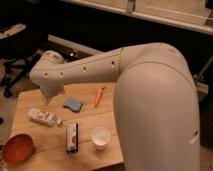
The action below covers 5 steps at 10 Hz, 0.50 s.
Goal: Stand the bottle upright
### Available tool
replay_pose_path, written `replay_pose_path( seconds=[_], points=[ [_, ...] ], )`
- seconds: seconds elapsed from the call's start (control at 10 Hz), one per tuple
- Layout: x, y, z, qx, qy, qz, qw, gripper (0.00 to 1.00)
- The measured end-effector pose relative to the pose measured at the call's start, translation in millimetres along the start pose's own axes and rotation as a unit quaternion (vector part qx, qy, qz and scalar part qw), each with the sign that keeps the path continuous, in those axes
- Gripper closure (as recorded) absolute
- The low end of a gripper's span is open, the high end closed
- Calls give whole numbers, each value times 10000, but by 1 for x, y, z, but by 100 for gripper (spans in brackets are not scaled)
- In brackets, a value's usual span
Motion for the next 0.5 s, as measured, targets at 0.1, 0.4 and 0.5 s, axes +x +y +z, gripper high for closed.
replay_pose_path(
  seconds=[0.1,0.4,0.5],
  points=[
    [5,-1,5,-5,152,-325,9994,35],
    [18,-1,27,-78,645,-1079,9920,35],
    [21,-1,37,-108,740,-1163,9904,35]
  ],
)
